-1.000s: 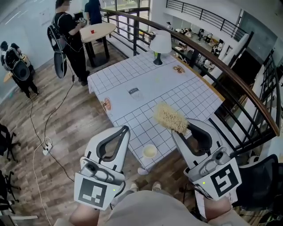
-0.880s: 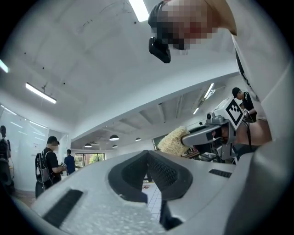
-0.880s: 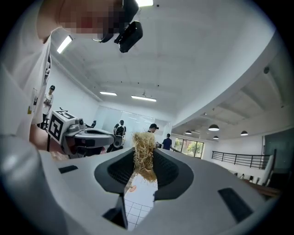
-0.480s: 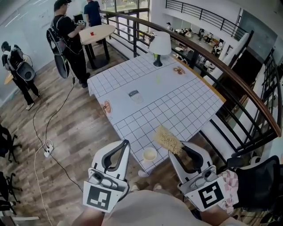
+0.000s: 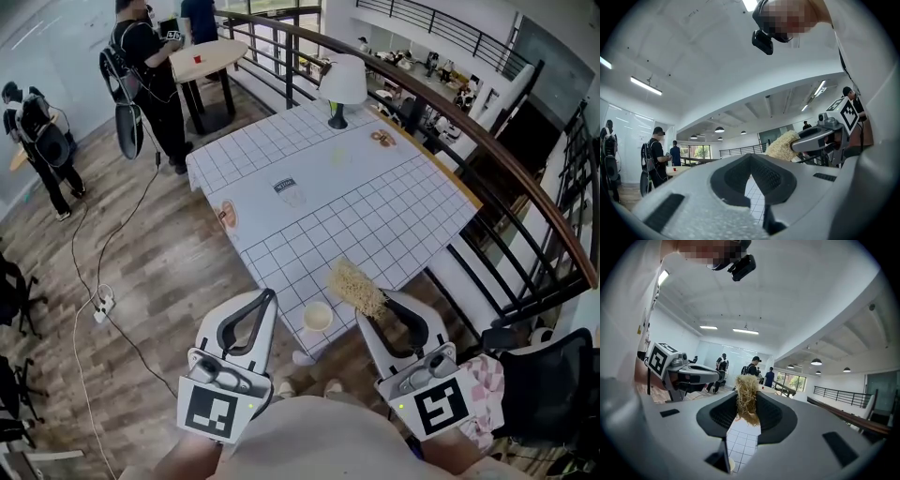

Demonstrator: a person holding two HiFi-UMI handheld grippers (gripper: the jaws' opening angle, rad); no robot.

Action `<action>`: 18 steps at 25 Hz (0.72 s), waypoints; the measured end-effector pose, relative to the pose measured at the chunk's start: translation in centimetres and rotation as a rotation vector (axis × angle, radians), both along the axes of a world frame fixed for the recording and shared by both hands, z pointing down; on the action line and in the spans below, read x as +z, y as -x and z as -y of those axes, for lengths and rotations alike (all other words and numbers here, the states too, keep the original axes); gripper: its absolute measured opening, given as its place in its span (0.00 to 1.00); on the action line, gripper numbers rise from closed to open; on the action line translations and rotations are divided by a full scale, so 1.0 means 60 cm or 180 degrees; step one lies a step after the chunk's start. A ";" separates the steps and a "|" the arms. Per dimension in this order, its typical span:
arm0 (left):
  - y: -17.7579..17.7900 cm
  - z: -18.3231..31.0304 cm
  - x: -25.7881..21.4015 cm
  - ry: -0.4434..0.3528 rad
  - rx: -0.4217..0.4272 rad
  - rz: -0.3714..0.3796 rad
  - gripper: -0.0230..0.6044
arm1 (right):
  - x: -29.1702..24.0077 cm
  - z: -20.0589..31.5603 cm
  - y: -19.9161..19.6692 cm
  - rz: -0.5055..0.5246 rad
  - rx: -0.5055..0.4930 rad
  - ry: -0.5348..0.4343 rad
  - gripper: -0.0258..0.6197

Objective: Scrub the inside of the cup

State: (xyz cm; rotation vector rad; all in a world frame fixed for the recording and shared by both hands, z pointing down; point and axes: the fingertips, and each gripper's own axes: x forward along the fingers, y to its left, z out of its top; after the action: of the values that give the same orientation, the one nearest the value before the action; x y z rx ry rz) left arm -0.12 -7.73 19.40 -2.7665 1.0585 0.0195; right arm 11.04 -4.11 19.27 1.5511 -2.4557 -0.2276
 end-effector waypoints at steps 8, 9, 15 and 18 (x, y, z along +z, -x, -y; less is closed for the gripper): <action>-0.012 -0.016 0.003 0.0032 0.0101 -0.0019 0.06 | 0.001 -0.008 -0.007 -0.0010 0.0049 -0.0015 0.21; -0.013 -0.018 0.005 0.0038 0.0104 -0.0002 0.06 | 0.001 -0.009 -0.008 -0.0004 0.0050 -0.0021 0.21; -0.015 -0.019 0.008 0.0076 0.0108 0.0027 0.06 | -0.005 -0.012 -0.011 0.0010 0.0045 -0.0044 0.21; -0.021 -0.022 0.011 0.0113 0.0138 0.0052 0.06 | -0.006 -0.016 -0.014 0.0044 0.0053 -0.0051 0.21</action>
State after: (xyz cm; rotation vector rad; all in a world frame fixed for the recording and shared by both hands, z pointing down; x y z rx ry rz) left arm 1.12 -6.40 20.04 -2.8160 1.0045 -0.0164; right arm 11.89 -3.14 18.89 1.5840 -2.4564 -0.2352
